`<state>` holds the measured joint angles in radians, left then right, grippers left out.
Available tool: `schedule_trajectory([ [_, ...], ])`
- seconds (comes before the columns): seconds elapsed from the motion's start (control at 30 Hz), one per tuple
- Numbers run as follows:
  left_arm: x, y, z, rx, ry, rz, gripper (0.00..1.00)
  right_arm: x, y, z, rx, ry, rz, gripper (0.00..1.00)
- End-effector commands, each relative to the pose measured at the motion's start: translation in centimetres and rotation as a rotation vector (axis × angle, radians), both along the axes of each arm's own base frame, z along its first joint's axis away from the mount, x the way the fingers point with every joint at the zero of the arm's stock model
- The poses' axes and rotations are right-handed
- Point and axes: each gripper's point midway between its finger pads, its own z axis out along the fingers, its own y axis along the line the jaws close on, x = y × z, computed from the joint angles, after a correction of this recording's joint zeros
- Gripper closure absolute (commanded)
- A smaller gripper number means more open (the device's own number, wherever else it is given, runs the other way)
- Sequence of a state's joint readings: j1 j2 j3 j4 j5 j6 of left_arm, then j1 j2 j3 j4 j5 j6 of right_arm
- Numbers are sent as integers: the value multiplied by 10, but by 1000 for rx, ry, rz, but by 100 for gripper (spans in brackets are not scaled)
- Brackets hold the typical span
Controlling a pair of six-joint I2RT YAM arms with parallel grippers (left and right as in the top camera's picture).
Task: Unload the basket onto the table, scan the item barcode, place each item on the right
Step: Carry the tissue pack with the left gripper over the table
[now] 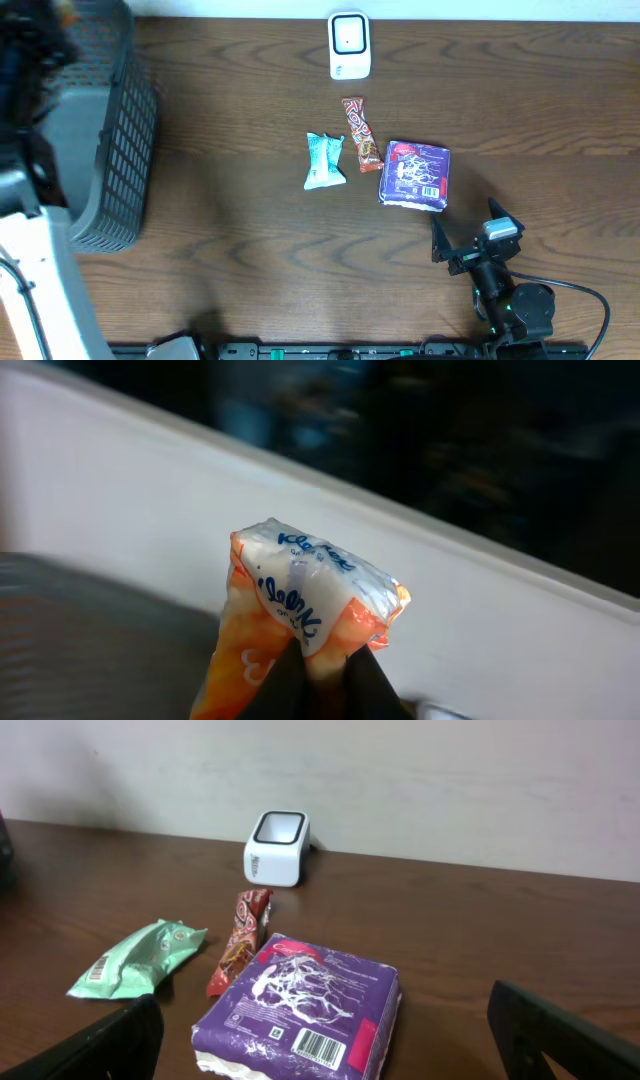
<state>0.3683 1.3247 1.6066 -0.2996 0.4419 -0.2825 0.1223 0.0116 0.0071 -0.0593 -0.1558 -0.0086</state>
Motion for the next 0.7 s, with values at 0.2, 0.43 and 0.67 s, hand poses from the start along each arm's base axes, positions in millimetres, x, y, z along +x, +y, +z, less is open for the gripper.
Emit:
schedule_trajectory([
  [0.2, -9, -215, -51, -63, 214, -573, 93, 0, -1, 0, 7, 2, -5, 1],
  [0.43, -12, -288, -193, 28, 687, -600, 93, 0, -1, 0, 7, 2, -5, 1],
  [0.67, -15, -340, -305, 97, 964, -675, 93, 0, -1, 0, 7, 2, -5, 1],
])
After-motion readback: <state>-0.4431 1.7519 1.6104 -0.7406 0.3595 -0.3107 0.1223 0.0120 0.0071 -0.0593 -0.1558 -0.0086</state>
